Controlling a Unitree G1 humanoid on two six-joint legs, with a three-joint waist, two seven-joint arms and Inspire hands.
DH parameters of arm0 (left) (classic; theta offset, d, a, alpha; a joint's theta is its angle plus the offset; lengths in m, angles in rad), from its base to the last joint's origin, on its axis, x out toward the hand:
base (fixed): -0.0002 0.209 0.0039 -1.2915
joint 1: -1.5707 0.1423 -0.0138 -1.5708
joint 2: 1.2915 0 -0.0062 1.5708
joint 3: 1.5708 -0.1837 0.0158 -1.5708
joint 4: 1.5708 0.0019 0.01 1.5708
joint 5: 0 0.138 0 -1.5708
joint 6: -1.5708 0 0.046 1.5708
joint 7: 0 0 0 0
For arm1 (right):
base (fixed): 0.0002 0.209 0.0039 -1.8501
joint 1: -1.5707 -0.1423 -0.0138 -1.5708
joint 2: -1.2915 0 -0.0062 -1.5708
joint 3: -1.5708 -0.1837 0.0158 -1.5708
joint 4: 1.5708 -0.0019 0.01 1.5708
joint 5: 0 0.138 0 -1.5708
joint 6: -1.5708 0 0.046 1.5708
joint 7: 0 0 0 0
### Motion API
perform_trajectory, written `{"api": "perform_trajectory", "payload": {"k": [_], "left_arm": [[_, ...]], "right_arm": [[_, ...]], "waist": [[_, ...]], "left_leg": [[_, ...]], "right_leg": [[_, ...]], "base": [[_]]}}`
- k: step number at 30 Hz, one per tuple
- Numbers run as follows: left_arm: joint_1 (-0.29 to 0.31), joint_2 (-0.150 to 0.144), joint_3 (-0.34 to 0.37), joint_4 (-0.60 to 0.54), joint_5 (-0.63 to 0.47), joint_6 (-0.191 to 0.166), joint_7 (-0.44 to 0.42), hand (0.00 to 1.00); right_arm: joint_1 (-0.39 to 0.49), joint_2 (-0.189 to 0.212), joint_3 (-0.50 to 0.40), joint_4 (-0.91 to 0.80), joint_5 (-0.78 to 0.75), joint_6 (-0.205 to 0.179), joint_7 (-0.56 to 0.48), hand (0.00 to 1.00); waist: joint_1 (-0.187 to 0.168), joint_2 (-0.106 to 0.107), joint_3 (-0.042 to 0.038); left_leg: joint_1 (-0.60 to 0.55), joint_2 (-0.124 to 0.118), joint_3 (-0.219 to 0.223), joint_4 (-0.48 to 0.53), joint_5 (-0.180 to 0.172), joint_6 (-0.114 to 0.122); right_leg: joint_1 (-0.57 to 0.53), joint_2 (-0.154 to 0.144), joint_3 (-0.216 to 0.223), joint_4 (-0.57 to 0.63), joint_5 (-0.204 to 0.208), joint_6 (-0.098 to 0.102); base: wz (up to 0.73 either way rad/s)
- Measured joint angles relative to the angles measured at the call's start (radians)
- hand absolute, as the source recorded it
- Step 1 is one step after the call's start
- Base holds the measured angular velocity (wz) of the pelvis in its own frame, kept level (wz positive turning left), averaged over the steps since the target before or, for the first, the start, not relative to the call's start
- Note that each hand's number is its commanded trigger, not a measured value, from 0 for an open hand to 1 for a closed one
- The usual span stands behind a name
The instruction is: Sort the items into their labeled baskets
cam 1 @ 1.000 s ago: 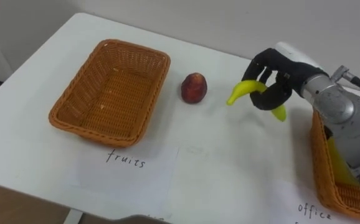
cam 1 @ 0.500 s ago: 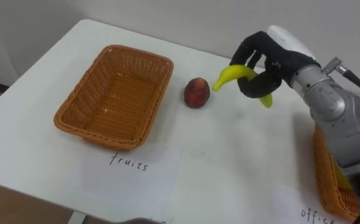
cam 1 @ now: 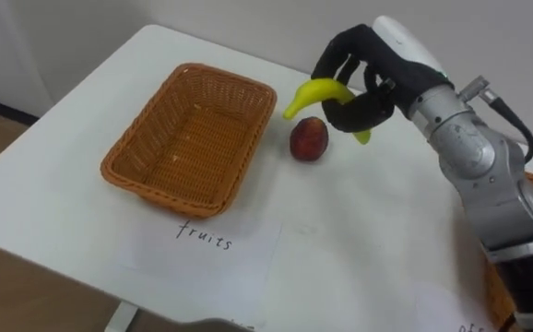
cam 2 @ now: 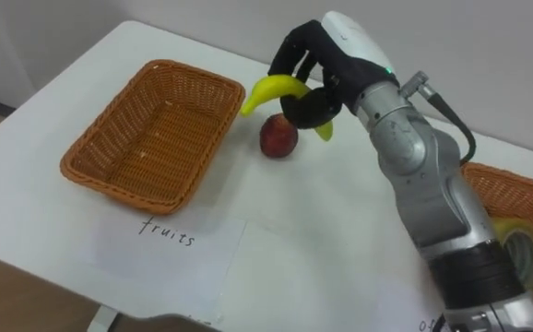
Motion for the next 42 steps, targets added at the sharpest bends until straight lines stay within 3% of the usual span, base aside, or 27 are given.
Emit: {"api": "perform_trajectory", "payload": {"k": [10, 20, 27, 34, 42], "left_arm": [[0.002, -0.008, -0.003, -0.001, -0.001, 0.051, -0.003, 0.0], [0.003, -0.013, 0.0, 0.0, -0.001, 0.076, -0.004, 0.0], [0.0, -0.013, 0.0, 0.0, 0.004, 0.076, -0.004, 0.0], [-0.002, -0.013, -0.002, -0.002, 0.02, 0.075, -0.003, 0.0], [-0.005, -0.01, -0.002, -0.002, 0.039, 0.065, -0.01, 0.0]], "right_arm": [[-0.036, 0.047, 0.011, 0.033, 0.083, 0.011, -0.063, 1.0], [-0.06, 0.048, 0.087, 0.045, 0.09, 0.034, -0.072, 1.0], [-0.076, 0.053, 0.088, 0.045, 0.085, 0.034, -0.073, 1.0], [-0.094, 0.094, 0.09, 0.046, 0.047, 0.035, -0.072, 1.0], [-0.107, 0.106, 0.128, 0.079, 0.014, 0.033, -0.073, 1.0]], "waist": [[0.006, 0.006, 0.0002], [0.046, 0.002, -0.0028], [0.05, -0.005, -0.0021], [0.054, -0.028, -0.0019], [0.079, -0.021, 0.0029]], "left_leg": [[-0.004, -0.001, -0.023, 0.001, 0.0, 0.0], [-0.004, -0.008, -0.049, 0.012, 0.0, 0.0], [-0.007, -0.017, -0.067, 0.011, 0.002, 0.002], [-0.016, -0.019, -0.076, 0.011, 0.002, 0.003], [-0.017, -0.019, -0.079, 0.013, 0.002, 0.003]], "right_leg": [[0.004, 0.0, -0.016, 0.0, 0.0, 0.001], [0.014, -0.004, -0.022, 0.0, -0.007, 0.011], [0.02, -0.011, -0.042, 0.0, -0.011, 0.015], [0.018, -0.011, -0.045, 0.0, -0.011, 0.015], [0.018, -0.012, -0.046, 0.0, -0.011, 0.015]], "base": [[0.06], [0.08], [0.08], [0.03], [0.0]]}}
